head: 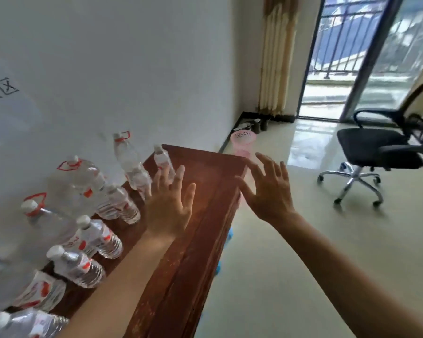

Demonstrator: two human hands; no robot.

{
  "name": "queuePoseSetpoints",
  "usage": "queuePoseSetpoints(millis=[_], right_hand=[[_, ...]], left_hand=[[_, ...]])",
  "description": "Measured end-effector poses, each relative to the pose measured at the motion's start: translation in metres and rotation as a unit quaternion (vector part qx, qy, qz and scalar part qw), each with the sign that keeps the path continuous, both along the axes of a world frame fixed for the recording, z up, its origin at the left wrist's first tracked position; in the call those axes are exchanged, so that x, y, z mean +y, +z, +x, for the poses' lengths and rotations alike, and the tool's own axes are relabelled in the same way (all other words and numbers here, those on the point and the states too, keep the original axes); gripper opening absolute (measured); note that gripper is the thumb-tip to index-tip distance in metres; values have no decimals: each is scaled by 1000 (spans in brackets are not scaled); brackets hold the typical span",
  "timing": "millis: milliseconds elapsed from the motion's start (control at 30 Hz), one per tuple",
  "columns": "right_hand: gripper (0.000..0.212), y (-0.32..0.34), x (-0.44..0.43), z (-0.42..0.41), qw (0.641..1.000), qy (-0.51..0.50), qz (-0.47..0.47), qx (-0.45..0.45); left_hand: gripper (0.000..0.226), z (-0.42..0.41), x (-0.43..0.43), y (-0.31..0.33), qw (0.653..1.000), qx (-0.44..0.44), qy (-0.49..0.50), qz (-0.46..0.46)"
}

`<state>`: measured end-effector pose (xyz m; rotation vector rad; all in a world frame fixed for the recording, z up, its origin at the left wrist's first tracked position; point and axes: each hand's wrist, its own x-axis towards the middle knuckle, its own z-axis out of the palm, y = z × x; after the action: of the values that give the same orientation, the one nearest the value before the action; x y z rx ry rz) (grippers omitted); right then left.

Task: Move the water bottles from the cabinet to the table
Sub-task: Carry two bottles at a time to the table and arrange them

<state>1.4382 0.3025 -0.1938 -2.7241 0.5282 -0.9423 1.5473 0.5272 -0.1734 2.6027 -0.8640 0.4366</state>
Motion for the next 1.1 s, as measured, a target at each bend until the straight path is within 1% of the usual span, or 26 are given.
queuePoseSetpoints(millis=[133, 233, 267, 333, 367, 400, 433, 500, 567, 667, 733, 767, 800, 900, 967, 1000, 1067, 1100], right_hand=[[55, 16, -63, -102, 994, -99, -22, -26], [54, 20, -116, -211, 982, -181, -34, -42], [53, 20, -136, -261, 976, -214, -32, -40], [52, 17, -164, -334, 965, -258, -36, -40], [52, 14, -177, -375, 959, -281, -39, -31], [52, 12, -196, -436, 947, -318, -44, -17], [53, 11, -207, -471, 940, -338, -50, -6], [55, 11, -230, -580, 911, -408, -50, 25], [56, 14, -244, -668, 886, -458, -46, 53], [58, 19, -249, -788, 843, -531, -17, 84], [60, 19, -245, -860, 813, -574, -6, 92], [62, 17, -243, -890, 800, -592, -1, 97], [64, 12, -237, -928, 780, -616, 10, 105], [72, -6, -221, -1014, 724, -674, 42, 137], [75, -18, -211, -1061, 689, -708, 60, 144], [76, -23, -207, -1091, 666, -728, 68, 146], [78, -27, -205, -1139, 635, -754, 72, 156], [80, -29, -205, -1170, 613, -770, 71, 164]], left_hand=[[61, -61, -92, 21, 996, -14, -91, 1], [57, -137, -176, 30, 983, -32, -182, 8], [58, -175, -211, 32, 974, -38, -222, 11], [60, -234, -262, 32, 962, -47, -270, 11], [61, -267, -288, 30, 954, -60, -294, 7], [61, -319, -324, 28, 944, -57, -326, 8], [60, -349, -346, 26, 937, -65, -343, 8], [59, -447, -406, 24, 909, -78, -408, 13], [59, -529, -446, 27, 888, -71, -453, 18], [63, -643, -487, 29, 857, -72, -509, 31], [65, -714, -510, 26, 829, -72, -553, 40], [66, -745, -519, 24, 815, -73, -574, 44], [67, -787, -531, 20, 793, -73, -602, 56], [71, -888, -556, 1, 744, -83, -657, 88], [77, -945, -570, -12, 715, -85, -686, 108], [78, -982, -580, -18, 695, -84, -705, 113], [79, -1042, -600, -24, 664, -90, -735, 106], [81, -1080, -612, -27, 646, -91, -751, 107]])
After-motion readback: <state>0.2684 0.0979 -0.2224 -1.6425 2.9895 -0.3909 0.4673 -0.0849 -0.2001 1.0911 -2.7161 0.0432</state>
